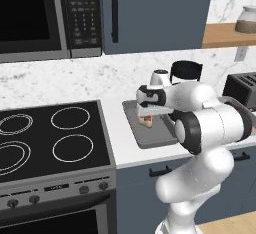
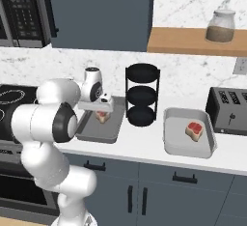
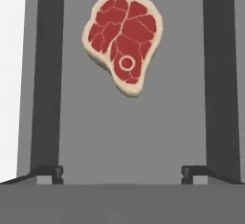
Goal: Place one potato and one steak in each tupperware on the nearby counter, to pack two identical lunches.
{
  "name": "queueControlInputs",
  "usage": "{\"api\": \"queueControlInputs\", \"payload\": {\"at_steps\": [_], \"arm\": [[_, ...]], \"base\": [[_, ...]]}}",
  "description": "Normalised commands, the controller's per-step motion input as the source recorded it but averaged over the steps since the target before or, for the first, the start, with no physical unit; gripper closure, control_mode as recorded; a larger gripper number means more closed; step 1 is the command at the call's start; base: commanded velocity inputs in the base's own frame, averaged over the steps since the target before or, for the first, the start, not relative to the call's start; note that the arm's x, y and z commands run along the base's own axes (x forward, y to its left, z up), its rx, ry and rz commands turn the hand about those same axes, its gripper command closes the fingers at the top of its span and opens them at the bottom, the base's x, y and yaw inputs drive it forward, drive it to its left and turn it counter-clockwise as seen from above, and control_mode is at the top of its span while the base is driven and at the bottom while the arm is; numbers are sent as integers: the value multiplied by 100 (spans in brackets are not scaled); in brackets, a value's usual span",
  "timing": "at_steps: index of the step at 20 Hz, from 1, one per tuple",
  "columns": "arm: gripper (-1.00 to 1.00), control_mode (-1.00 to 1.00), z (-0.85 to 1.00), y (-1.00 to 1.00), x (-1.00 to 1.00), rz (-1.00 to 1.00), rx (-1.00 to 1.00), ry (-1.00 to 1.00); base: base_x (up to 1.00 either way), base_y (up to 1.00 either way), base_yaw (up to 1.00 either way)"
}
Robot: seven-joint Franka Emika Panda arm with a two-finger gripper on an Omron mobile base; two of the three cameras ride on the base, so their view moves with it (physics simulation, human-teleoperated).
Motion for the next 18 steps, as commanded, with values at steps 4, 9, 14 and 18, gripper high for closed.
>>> {"api": "queueControlInputs", "payload": {"at_steps": [4, 9, 14, 18], "arm": [[-100, -100, 41, -11, -100, 0, 9, 0], [-100, -100, 92, -9, -72, 0, 3, 0], [-100, -100, 93, -2, -60, 0, 1, 9], [-100, -100, 26, -1, -87, 0, 0, 3]], "base": [[0, 0, 0], [0, 0, 0], [0, 0, 0], [0, 0, 0]]}}
